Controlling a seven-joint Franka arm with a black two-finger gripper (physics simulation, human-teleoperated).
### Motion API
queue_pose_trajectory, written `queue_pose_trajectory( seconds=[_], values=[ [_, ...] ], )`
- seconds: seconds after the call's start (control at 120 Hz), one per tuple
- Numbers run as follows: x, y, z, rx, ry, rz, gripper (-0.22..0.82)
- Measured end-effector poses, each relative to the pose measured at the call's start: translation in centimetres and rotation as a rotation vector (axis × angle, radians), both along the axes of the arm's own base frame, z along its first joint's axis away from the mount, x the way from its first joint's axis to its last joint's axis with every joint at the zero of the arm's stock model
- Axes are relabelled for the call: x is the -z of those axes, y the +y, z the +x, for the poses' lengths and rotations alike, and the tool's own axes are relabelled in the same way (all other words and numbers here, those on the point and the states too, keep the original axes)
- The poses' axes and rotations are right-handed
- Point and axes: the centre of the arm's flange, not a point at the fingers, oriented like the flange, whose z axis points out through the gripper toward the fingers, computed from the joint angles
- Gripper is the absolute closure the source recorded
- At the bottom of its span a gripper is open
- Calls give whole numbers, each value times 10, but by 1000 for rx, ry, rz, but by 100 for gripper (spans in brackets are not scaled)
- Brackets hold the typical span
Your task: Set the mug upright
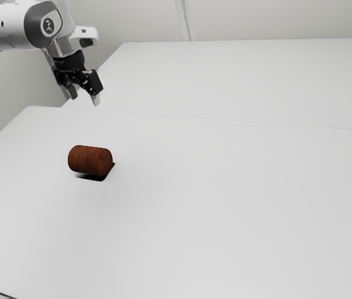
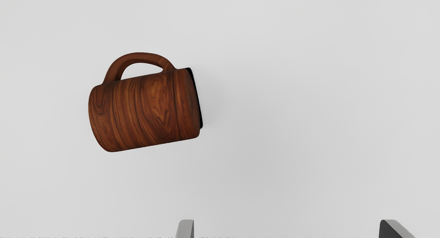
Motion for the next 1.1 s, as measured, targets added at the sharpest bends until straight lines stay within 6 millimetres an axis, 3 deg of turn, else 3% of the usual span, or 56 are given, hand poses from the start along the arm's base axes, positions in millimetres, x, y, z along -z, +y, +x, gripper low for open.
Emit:
queue_pose_trajectory(
  seconds=[0.233, 0.342, 0.467, 0.7, 0.817, 1.1],
  values=[
    [12, 8, 5, -9, 1, -11, 2],
    [19, 27, 3, -60, 14, -109, 2],
    [42, 63, 6, -130, 52, -258, 2],
    [94, 151, 26, -219, 98, -484, 2],
    [127, 192, 23, -223, 128, -601, 2],
    [184, 254, 15, -188, 127, -772, 2]
  ],
)
